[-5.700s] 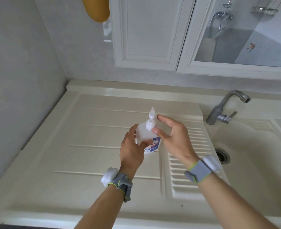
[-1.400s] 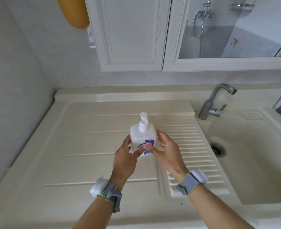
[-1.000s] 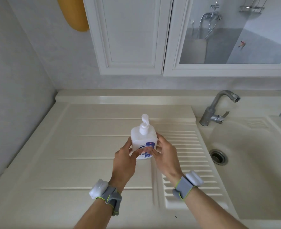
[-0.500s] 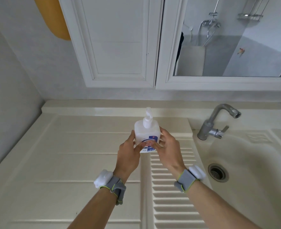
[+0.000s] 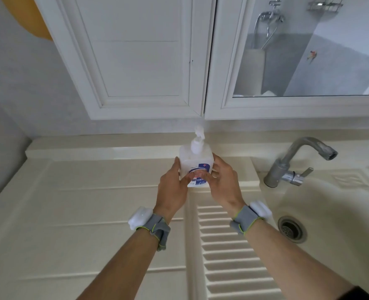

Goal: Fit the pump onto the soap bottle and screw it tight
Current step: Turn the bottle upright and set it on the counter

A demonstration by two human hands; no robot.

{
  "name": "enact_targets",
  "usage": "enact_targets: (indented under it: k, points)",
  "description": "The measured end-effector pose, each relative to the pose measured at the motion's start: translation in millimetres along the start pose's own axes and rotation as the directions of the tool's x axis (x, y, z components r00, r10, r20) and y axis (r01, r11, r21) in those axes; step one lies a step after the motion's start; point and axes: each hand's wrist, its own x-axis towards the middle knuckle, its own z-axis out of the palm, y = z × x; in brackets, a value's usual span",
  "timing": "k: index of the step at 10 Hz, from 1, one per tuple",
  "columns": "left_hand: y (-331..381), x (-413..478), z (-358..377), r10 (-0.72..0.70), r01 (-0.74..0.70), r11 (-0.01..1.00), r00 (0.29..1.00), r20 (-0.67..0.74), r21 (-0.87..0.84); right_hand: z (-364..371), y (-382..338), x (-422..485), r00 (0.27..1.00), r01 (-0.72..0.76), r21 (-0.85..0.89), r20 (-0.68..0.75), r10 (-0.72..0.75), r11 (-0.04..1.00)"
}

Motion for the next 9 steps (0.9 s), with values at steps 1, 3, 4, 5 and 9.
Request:
enact_targets:
  k: [1, 3, 4, 5, 9]
  points:
    - [-3.7, 13.2, 1.4, -0.020, 0.020, 1.000, 1.000, 0.014, -0.014, 2.1, 5.2, 10.1, 1.000, -0.018, 0.007, -0.006, 0.018, 1.000]
    - [-9.3, 33.6, 7.3, -0.034, 0.034, 0.999, 0.999, 0.032, -0.003, 2.6, 13.0, 25.3, 1.000, -0.010, -0.019, -0.010, 0.009, 1.000]
    - [-14.2, 41.3, 11.6, -0.043, 0.043, 0.999, 0.998, 0.035, -0.002, 1.6, 15.0, 30.7, 1.000, -0.016, -0.006, -0.004, 0.016, 1.000]
    - [-18.6, 41.4, 13.9, -0.044, 0.044, 0.999, 0.999, 0.025, 0.002, 0.7, 14.7, 30.7, 1.000, -0.014, -0.015, -0.012, 0.014, 1.000]
    - [-14.8, 20.8, 11.2, -0.044, 0.043, 0.999, 0.998, -0.046, -0.018, -15.3, -6.3, 17.4, 0.991, -0.115, -0.030, -0.066, 0.112, 0.993]
